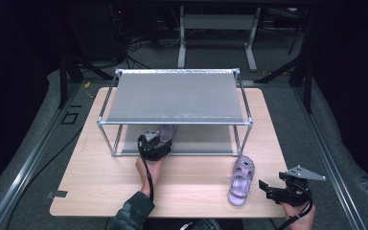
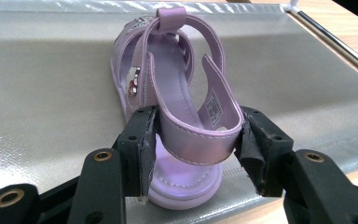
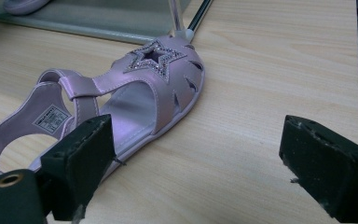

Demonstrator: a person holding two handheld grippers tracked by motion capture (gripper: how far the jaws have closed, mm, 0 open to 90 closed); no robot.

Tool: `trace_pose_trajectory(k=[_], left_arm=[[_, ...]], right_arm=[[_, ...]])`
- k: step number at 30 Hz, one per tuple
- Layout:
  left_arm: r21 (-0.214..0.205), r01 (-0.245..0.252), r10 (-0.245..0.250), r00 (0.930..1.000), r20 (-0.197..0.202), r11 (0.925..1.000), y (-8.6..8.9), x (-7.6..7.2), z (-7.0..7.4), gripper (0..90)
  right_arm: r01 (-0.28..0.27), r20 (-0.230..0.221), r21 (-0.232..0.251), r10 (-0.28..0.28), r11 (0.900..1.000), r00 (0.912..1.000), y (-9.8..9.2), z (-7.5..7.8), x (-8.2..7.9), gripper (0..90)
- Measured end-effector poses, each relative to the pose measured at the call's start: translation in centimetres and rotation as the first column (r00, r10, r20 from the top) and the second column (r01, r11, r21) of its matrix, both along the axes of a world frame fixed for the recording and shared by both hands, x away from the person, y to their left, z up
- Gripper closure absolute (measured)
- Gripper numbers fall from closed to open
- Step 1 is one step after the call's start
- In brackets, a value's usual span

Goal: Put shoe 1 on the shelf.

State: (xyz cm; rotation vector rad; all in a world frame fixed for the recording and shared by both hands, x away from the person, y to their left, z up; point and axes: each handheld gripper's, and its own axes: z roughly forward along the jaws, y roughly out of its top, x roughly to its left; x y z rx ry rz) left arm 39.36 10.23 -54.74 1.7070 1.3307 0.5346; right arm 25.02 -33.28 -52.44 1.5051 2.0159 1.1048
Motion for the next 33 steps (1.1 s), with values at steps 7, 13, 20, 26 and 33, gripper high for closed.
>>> trace_pose_trajectory(k=[7, 13, 20, 26, 33], left_arm=[[0.022, -0.001, 0.001, 1.0000, -0.001, 0.9998, 0.3, 0.0, 0.3, 37.0], [0.067, 0.026, -0.027, 0.9996, 0.012, 0.9974, 1.3, -0.7, 1.0, 22.2], [0.114, 0.096, -0.096, 0.9954, -0.008, 0.9889, 2.4, -2.4, 1.6, 14.1], [0.140, 0.130, -0.129, 0.9915, -0.016, 0.9815, 3.9, -4.4, 2.1, 8.7], [0.156, 0.149, -0.149, 0.9888, -0.011, 0.9765, 5.1, -6.6, 2.3, 7.4]], right_arm=[[0.001, 0.002, 0.008, -0.001, 1.0000, 1.0000, 0.1, 0.1, -0.1, 9.6], [0.009, 0.007, 0.020, -0.009, 0.9998, 0.9999, 0.0, 0.3, -0.4, 9.6], [0.014, 0.007, 0.025, -0.015, 0.9996, 0.9999, 0.3, 0.8, -0.7, 9.5], [0.020, 0.004, 0.022, -0.020, 0.9996, 0.9998, 0.8, 1.3, -0.9, 9.5], [0.023, -0.004, 0.012, -0.023, 0.9997, 0.9997, 1.6, 1.9, -1.1, 9.7]])
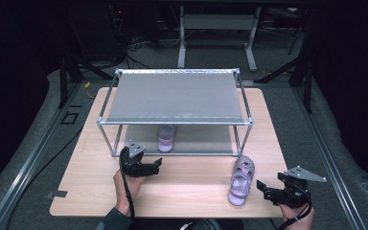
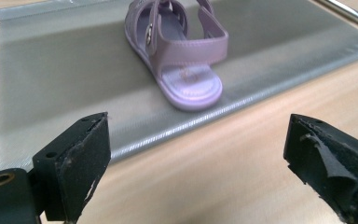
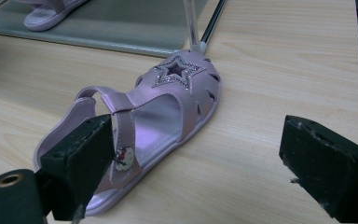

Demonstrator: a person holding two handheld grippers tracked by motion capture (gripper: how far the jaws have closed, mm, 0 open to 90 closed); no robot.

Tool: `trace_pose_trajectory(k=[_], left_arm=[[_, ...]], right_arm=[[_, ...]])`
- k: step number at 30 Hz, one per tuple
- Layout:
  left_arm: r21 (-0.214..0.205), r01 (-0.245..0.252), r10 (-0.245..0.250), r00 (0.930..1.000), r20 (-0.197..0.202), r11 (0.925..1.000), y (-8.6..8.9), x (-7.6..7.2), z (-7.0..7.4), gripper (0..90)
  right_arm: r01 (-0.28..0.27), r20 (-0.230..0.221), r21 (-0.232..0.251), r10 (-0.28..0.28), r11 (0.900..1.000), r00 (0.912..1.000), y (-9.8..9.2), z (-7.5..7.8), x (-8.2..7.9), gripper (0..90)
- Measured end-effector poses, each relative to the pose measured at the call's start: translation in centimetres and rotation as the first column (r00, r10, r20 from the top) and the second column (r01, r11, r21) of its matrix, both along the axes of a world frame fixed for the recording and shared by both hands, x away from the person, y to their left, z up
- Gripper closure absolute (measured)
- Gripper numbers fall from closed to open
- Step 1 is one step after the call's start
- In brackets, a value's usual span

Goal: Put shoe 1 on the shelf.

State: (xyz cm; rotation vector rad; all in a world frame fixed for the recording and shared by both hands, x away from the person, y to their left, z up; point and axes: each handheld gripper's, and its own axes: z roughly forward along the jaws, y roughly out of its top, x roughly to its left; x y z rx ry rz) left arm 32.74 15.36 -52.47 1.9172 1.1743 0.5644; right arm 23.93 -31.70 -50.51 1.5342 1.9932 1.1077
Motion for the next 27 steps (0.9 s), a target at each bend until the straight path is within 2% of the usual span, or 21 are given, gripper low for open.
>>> trace_pose_trajectory(k=[9, 15, 23, 27], left_arm=[[0.050, 0.014, -0.014, 0.9999, 0.002, 0.9986, 1.9, -2.6, 0.3, 5.8], [0.048, 0.002, -0.002, 1.0000, -0.003, 0.9988, 3.4, -4.0, -0.4, 5.9], [0.047, -0.024, 0.025, 0.9995, -0.020, 0.9986, 4.8, -4.7, -1.3, 6.4], [0.046, -0.032, 0.034, 0.9991, -0.025, 0.9984, 5.1, -4.7, -1.5, 6.7]], right_arm=[[0.001, -0.008, 0.004, -0.001, 1.0000, 1.0000, 1.5, 0.3, -0.1, 10.0], [-0.004, -0.017, 0.000, 0.004, 1.0000, 0.9999, 2.8, 0.4, 0.0, 10.0], [-0.018, -0.026, -0.009, 0.018, 0.9998, 0.9995, 4.4, 0.2, 0.3, 13.5], [-0.012, -0.051, -0.026, 0.011, 0.9996, 0.9987, 5.1, -0.2, 0.5, 17.4]])
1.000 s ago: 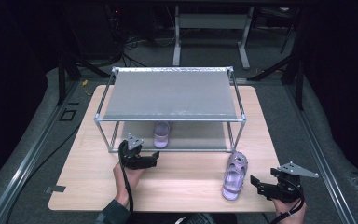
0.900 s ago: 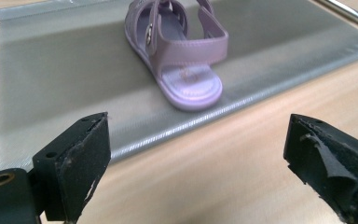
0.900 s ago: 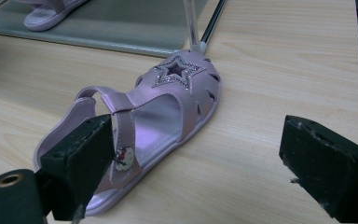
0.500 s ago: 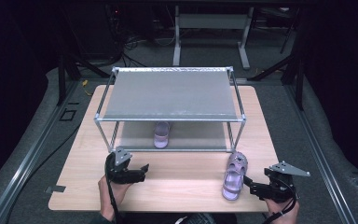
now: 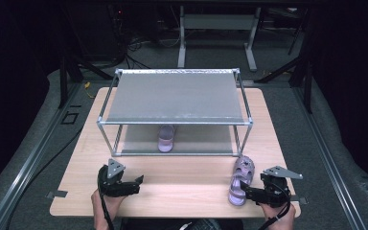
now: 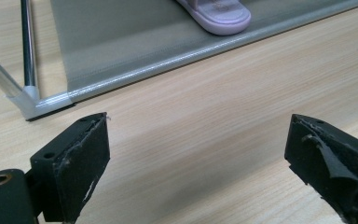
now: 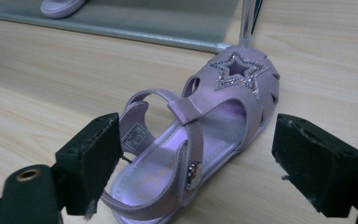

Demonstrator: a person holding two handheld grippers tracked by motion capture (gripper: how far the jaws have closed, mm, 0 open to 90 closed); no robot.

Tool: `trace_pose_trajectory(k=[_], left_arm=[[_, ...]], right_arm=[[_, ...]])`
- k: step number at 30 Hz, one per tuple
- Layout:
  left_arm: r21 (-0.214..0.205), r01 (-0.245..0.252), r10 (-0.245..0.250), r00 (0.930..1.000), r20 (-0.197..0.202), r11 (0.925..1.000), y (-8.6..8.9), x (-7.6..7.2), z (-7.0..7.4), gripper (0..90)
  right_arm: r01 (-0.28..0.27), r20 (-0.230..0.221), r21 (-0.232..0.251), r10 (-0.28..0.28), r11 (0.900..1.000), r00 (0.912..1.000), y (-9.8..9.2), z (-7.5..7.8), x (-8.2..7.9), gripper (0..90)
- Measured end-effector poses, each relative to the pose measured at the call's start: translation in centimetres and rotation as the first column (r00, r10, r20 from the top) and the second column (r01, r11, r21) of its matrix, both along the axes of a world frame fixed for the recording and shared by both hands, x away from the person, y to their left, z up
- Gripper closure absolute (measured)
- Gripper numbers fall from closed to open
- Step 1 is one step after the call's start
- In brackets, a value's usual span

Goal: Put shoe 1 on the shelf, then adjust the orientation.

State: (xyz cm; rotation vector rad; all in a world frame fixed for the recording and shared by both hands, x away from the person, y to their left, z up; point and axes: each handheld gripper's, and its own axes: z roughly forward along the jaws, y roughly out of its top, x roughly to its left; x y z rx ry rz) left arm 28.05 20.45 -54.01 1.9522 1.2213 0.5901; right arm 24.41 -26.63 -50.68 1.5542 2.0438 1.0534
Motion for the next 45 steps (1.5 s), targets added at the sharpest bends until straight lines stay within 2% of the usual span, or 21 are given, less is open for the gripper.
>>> trace_pose_trajectory(k=[1, 4, 11, 16, 19, 20, 21, 22, 27, 31, 36, 38, 41, 43, 44, 45], left_arm=[[0.001, 0.001, -0.001, 1.0000, -0.003, 1.0000, 0.1, 0.0, 0.0, 6.7], [0.002, -0.003, 0.003, 1.0000, -0.004, 1.0000, 0.2, 0.0, -0.2, 6.9], [-0.001, -0.007, 0.007, 0.9999, -0.012, 1.0000, 0.4, -0.1, -0.2, 7.2], [0.003, -0.008, 0.008, 0.9998, -0.019, 1.0000, 0.5, 0.0, -0.3, 7.7], [0.004, -0.009, 0.009, 0.9998, -0.019, 1.0000, 0.6, 0.1, -0.4, 7.7], [0.000, -0.011, 0.011, 0.9998, -0.017, 0.9999, 0.6, 0.1, -0.3, 7.7], [-0.002, -0.013, 0.013, 0.9998, -0.014, 0.9999, 0.6, 0.1, -0.3, 7.7], [-0.001, -0.012, 0.012, 0.9998, -0.016, 0.9999, 0.6, 0.1, -0.3, 7.8], [0.003, -0.013, 0.013, 0.9998, -0.012, 0.9999, 0.6, 0.1, -0.2, 8.0], [0.005, -0.015, 0.015, 0.9998, -0.009, 0.9999, 0.6, 0.1, -0.1, 8.1], [0.003, -0.024, 0.024, 0.9997, -0.006, 0.9997, 0.8, 0.0, -0.1, 8.2], [0.003, -0.026, 0.026, 0.9996, -0.005, 0.9996, 0.9, 0.0, -0.1, 8.2], [-0.001, -0.030, 0.030, 0.9995, -0.005, 0.9996, 1.1, 0.0, 0.0, 8.2], [-0.002, -0.035, 0.035, 0.9994, 0.000, 0.9994, 1.3, -0.1, 0.0, 8.2], [-0.002, -0.036, 0.036, 0.9994, -0.001, 0.9994, 1.3, -0.1, 0.0, 8.2], [-0.002, -0.040, 0.040, 0.9992, 0.002, 0.9992, 1.4, -0.1, 0.0, 8.1]], right_arm=[[-0.012, -0.013, 0.005, 0.012, 0.9999, 0.9999, 0.0, -0.2, 0.1, 19.3], [0.013, -0.021, -0.001, -0.013, 0.9999, 0.9997, 0.2, -0.6, 0.2, 26.0], [0.010, -0.046, -0.004, -0.011, 0.9999, 0.9989, 0.5, -1.0, 0.5, 44.4], [0.031, -0.071, -0.018, -0.032, 0.9994, 0.9970, 0.7, -1.4, 1.0, 56.6], [0.030, -0.081, -0.020, -0.032, 0.9993, 0.9962, 0.8, -1.6, 1.2, 69.1], [0.033, -0.074, -0.021, -0.034, 0.9992, 0.9966, 0.8, -1.7, 1.1, 74.1], [0.018, -0.074, -0.014, -0.019, 0.9997, 0.9971, 0.8, -1.7, 1.0, 75.4], [0.031, -0.063, -0.031, -0.033, 0.9990, 0.9975, 0.8, -1.6, 0.9, 76.6], [0.029, -0.025, -0.059, -0.030, 0.9978, 0.9992, 0.7, -1.5, 0.4, 80.5], [-0.003, 0.015, -0.086, 0.004, 0.9962, 0.9999, 0.4, -1.1, -0.1, 83.2], [-0.063, 0.059, -0.074, 0.067, 0.9953, 0.9960, 0.6, -0.6, -0.4, 84.8], [-0.076, 0.078, -0.098, 0.084, 0.9922, 0.9934, 1.2, -0.2, -0.4, 84.7], [-0.128, 0.095, -0.151, 0.143, 0.9803, 0.9851, 2.4, 0.1, 0.1, 84.7], [-0.174, 0.115, -0.170, 0.195, 0.9699, 0.9740, 3.1, 0.0, 0.6, 84.6], [-0.216, 0.119, -0.173, 0.238, 0.9608, 0.9639, 3.5, -0.1, 0.8, 84.6], [-0.215, 0.117, -0.207, 0.243, 0.9544, 0.9631, 3.9, -0.1, 0.9, 84.7]])
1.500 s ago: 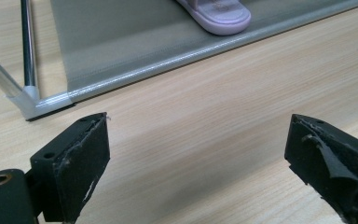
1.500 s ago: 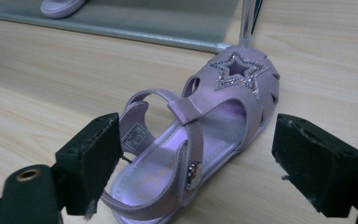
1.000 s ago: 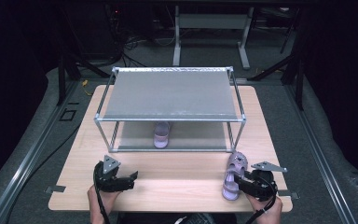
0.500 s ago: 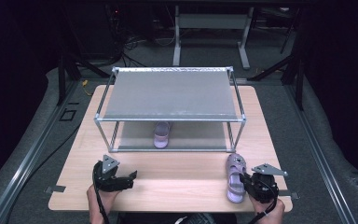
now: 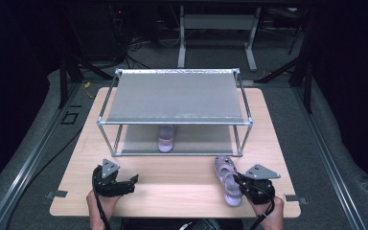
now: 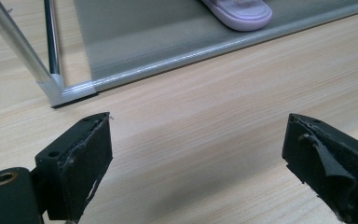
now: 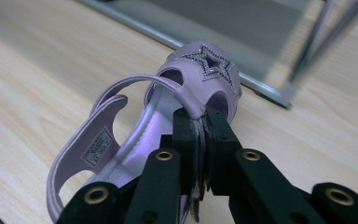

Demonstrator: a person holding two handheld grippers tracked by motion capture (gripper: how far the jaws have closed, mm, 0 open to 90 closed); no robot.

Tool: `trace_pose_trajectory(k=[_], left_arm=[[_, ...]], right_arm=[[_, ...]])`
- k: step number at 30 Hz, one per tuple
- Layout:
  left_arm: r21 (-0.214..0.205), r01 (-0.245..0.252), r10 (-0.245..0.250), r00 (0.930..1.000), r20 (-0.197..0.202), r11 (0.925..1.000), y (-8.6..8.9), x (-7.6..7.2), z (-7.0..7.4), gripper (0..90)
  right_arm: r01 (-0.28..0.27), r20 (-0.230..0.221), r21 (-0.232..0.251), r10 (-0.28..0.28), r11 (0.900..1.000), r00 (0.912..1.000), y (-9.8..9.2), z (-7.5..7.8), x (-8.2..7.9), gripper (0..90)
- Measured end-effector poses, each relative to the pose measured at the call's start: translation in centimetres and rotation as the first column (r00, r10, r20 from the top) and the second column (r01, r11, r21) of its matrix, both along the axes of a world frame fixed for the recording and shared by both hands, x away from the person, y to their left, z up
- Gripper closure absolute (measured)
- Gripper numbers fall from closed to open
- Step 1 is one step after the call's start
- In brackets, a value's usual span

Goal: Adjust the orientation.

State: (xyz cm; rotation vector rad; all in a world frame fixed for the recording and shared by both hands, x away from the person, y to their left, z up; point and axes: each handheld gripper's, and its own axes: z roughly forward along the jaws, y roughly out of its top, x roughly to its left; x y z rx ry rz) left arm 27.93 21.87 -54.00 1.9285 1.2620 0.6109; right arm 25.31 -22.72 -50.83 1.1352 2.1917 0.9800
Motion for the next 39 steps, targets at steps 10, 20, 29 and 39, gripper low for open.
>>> trace_pose_trajectory(k=[10, 20, 29, 39], left_arm=[[-0.003, 0.004, -0.004, 1.0000, -0.001, 1.0000, -0.1, -0.1, 0.0, 8.0], [-0.002, 0.004, -0.004, 1.0000, -0.003, 1.0000, -0.1, -0.3, -0.2, 8.0], [-0.003, -0.008, 0.008, 1.0000, -0.002, 1.0000, 0.1, -0.4, -0.3, 7.6], [-0.005, -0.014, 0.014, 0.9999, 0.000, 0.9999, 0.3, -0.6, -0.6, 7.6]], right_arm=[[-0.194, 0.021, -0.086, 0.197, 0.9772, 0.9803, 2.6, -1.2, 1.3, 84.2], [-0.128, 0.014, 0.012, 0.128, 0.9917, 0.9917, 1.7, -1.8, 0.8, 49.5], [0.004, -0.006, 0.120, -0.004, 0.9927, 1.0000, 1.0, -1.0, -1.3, 17.7], [0.102, -0.022, 0.180, -0.099, 0.9784, 0.9948, 2.4, -2.3, -3.1, 2.3]])
